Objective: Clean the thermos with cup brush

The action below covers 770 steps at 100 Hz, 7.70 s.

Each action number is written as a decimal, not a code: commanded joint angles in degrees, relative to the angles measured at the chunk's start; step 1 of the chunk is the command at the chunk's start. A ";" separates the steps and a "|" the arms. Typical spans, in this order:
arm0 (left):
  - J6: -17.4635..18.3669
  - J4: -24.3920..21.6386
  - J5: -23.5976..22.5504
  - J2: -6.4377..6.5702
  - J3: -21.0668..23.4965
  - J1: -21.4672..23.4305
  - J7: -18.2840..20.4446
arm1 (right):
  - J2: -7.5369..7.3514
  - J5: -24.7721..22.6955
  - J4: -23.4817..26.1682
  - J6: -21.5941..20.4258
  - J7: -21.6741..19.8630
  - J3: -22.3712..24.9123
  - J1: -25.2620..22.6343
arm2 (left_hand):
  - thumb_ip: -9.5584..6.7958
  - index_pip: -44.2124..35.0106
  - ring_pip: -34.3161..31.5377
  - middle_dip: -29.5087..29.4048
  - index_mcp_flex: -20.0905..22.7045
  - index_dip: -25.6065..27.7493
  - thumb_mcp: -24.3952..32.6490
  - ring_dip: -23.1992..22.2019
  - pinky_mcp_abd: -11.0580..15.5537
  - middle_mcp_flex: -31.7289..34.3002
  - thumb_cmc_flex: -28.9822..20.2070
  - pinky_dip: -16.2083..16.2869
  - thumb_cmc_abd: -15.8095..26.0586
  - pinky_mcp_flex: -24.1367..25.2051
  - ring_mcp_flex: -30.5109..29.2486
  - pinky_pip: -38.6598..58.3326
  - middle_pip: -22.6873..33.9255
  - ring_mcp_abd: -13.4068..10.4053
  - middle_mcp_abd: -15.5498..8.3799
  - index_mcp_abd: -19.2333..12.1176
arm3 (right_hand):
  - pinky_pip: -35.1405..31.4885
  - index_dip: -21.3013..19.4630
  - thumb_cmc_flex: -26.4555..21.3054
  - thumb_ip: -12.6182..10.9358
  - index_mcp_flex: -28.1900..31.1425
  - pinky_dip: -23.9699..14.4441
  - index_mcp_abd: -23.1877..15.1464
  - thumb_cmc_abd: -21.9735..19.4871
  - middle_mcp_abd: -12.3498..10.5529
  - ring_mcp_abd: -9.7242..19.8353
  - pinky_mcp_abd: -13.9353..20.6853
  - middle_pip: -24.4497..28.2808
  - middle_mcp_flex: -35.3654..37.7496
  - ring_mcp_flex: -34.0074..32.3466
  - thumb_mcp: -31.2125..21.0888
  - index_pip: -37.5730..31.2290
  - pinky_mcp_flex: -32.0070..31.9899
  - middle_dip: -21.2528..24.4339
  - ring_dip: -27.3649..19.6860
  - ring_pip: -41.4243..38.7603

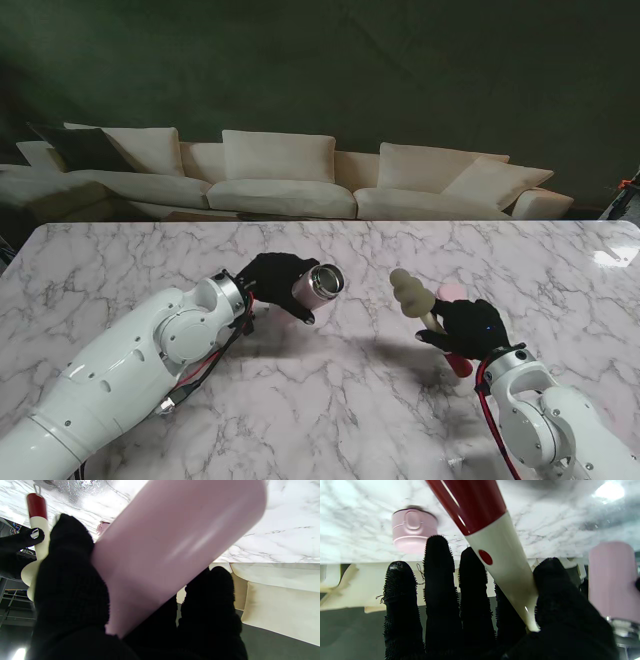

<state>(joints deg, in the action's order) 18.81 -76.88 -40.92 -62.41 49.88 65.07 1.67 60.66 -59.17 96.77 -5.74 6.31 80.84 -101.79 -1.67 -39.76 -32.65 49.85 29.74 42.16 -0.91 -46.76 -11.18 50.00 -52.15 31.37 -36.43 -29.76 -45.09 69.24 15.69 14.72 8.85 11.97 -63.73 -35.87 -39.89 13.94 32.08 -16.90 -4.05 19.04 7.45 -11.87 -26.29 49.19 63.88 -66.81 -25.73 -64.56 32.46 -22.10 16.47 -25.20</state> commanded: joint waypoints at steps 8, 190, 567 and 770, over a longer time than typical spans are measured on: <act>0.35 -0.24 0.06 -0.24 0.10 -0.17 0.34 | 1.29 10.18 1.33 -0.37 -3.54 0.39 -0.76 | -0.86 -5.41 -6.50 2.69 5.68 2.11 18.64 -2.19 3.86 2.29 -20.84 1.56 23.20 -0.73 -2.40 2.58 6.37 -0.87 -4.27 -10.12 | -4.41 -1.11 -11.51 -4.24 0.12 3.39 -10.66 -7.24 -3.39 -0.56 -2.33 22.63 0.62 -7.59 -5.15 -7.03 7.06 -8.11 7.17 -15.50; 0.25 3.02 -0.06 -0.11 -5.49 -4.89 2.77 | -1.26 -4.99 9.55 -8.45 -15.14 7.67 -0.20 | -0.84 -5.35 -6.71 2.63 5.83 2.18 18.09 -2.30 3.87 1.98 -21.16 1.67 23.84 -0.54 -2.34 2.68 6.91 -0.95 -4.26 -10.23 | -52.07 12.72 -4.30 -2.71 5.75 -20.02 -7.23 -3.89 -7.00 14.58 8.85 21.60 7.43 -8.52 -9.00 1.34 35.04 -23.10 34.28 -75.19; -3.29 1.44 3.01 -1.15 -11.08 -10.58 6.08 | -2.79 -23.47 5.02 -1.37 -37.93 -31.73 33.09 | -0.83 -5.23 -15.45 5.53 9.84 2.02 21.96 -5.82 4.47 4.00 -19.76 0.28 21.66 -13.28 -12.20 13.91 9.80 -1.70 0.13 -8.32 | -52.36 11.92 -6.58 -3.11 4.45 -19.23 -5.18 -6.41 -9.36 18.61 15.23 21.22 8.14 -8.68 -6.31 3.35 35.44 -23.85 34.36 -75.38; -2.62 1.40 2.53 -0.94 -11.62 -10.34 6.29 | -6.43 -47.05 13.16 -20.30 -8.95 -5.85 17.17 | -0.85 -5.41 -15.51 5.74 9.72 2.02 22.32 -5.98 4.48 3.95 -19.35 0.18 21.80 -13.15 -12.10 14.00 9.83 -2.04 -0.16 -8.63 | -13.46 20.74 8.43 -1.27 -5.00 -9.25 -11.98 -1.74 -11.21 14.02 21.45 -12.12 -26.09 16.25 -16.64 19.95 3.05 2.23 5.90 -0.51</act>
<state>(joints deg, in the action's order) 16.27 -75.09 -38.49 -63.24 38.28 55.25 7.12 54.15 -106.50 110.65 -25.85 -2.60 75.39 -84.98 0.86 -37.79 -37.05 53.43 33.74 41.31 -1.82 -49.35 -12.63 51.42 -52.10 31.97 -36.46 -40.78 -50.24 80.40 21.35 16.80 12.30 15.23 -74.22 -18.43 -26.69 9.74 25.23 -25.81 -13.88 18.30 -2.65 1.58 -6.53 35.39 34.49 -47.51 -40.36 -40.19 32.75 -19.01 20.54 -23.38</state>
